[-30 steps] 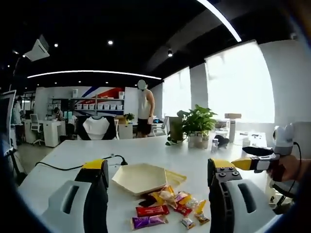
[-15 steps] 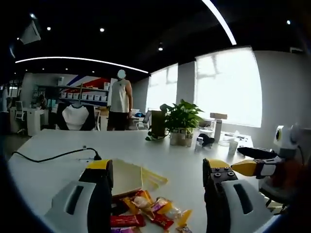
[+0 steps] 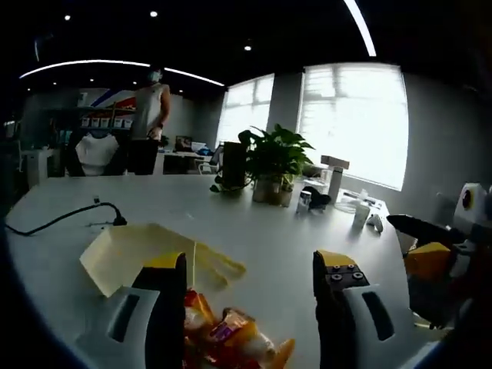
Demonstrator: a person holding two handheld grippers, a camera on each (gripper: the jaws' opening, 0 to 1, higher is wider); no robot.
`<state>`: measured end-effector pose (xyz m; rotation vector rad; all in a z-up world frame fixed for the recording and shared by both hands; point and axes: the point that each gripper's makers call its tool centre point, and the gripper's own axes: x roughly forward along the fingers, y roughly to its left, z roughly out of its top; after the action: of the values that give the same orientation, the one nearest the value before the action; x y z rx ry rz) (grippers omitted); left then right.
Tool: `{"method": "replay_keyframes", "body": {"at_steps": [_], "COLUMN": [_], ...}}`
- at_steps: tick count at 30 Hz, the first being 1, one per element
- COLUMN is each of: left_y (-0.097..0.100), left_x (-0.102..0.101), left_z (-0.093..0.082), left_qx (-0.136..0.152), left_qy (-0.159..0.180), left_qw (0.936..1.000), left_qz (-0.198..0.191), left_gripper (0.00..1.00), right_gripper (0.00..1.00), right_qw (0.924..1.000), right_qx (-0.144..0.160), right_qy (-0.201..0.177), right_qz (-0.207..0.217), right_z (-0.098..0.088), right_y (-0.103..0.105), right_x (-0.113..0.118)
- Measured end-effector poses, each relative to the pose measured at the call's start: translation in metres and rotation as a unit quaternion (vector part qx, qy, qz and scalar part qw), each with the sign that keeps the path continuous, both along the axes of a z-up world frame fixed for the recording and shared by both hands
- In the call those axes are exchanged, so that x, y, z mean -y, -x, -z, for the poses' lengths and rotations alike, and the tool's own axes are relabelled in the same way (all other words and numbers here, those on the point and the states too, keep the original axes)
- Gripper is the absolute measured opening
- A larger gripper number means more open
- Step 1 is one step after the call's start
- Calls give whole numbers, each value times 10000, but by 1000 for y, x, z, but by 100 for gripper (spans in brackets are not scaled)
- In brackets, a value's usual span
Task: Place the target food into the container with the food tongs after gripping and lifting it, then release it inside without dropping or visibly crushing the food.
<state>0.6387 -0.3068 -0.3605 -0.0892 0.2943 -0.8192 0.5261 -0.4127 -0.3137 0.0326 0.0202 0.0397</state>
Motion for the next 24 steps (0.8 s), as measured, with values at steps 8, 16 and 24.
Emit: {"method": "replay_keyframes", "body": {"at_steps": [8, 16, 24], "left_y": [-20, -39, -56], "left_x": [30, 44, 42], "left_z": [35, 66, 74], "left_qx": [-543, -1155, -1243], "left_qy": [-223, -569, -968], "left_qw": [9983, 9912, 9850], "left_qz": [57, -297, -705], "left_gripper": [56, 50, 38], "right_gripper": [99, 99, 99], "right_qw": [10000, 10000, 10000], "right_qx": [-78, -5, -54], "right_qy": [31, 13, -59], "right_qz": [14, 28, 56], "right_z": [3, -3, 0], "right_y": [-4, -11, -12], "right_x": [4, 7, 9]}}
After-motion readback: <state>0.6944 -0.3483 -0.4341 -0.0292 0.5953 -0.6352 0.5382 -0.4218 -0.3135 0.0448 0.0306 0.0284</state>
